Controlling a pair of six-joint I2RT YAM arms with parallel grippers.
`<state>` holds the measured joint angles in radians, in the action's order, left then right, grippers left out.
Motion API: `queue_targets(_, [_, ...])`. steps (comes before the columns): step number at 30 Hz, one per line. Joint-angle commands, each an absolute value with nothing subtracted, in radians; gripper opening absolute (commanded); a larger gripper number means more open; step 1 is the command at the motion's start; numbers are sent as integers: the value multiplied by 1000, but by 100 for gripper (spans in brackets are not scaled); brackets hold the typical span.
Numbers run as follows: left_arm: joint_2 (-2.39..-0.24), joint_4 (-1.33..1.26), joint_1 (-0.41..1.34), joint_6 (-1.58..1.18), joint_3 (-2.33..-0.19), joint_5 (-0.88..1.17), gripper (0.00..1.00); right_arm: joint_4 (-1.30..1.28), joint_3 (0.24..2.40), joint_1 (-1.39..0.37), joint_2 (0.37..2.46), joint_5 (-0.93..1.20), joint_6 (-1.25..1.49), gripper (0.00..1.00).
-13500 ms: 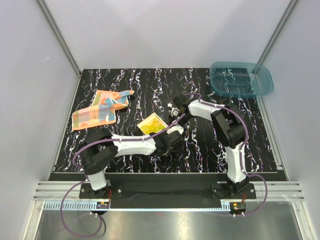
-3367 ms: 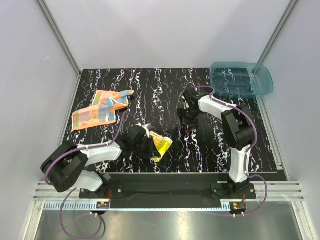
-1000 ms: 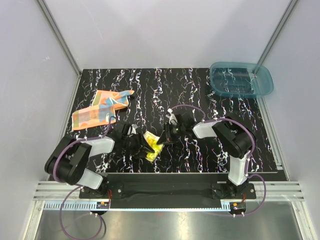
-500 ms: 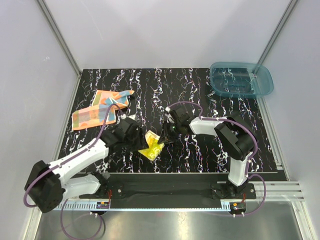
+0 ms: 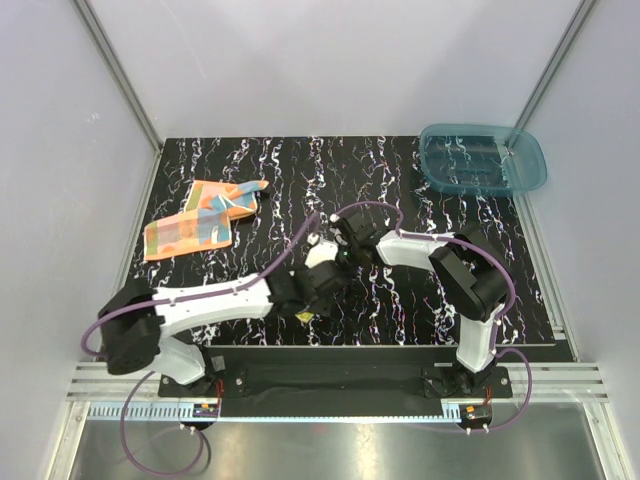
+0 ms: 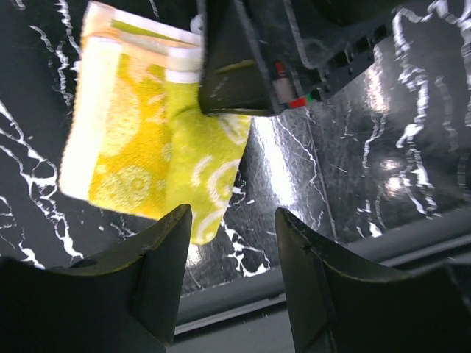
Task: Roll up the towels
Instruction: Roll the towel
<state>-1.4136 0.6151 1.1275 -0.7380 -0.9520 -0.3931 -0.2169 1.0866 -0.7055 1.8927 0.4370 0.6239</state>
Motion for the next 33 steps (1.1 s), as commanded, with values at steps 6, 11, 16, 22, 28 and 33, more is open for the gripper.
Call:
queue_targets(6, [-1586, 657, 1163, -727, -1063, -511, 56, -302, 1100, -716, 1917, 376, 581, 17])
queue_targets(11, [-1640, 684, 1163, -742, -1046, -540, 56, -316, 1104, -716, 1922, 376, 572, 17])
queue_targets(16, [-1678, 654, 1167, -730, -994, -520, 56, -336, 1126, -716, 1933, 380, 568, 17])
queue_targets(22, [-1706, 583, 1190, -741, -924, -488, 56, -363, 1155, -716, 1942, 382, 561, 17])
queue_targets(28, [-1680, 503, 1192, -749, -810, -456, 54, -411, 1204, -715, 1963, 394, 528, 18])
queue_targets(33, [-1669, 460, 1189, -729, -764, -434, 47, -397, 1213, -693, 1983, 451, 518, 19])
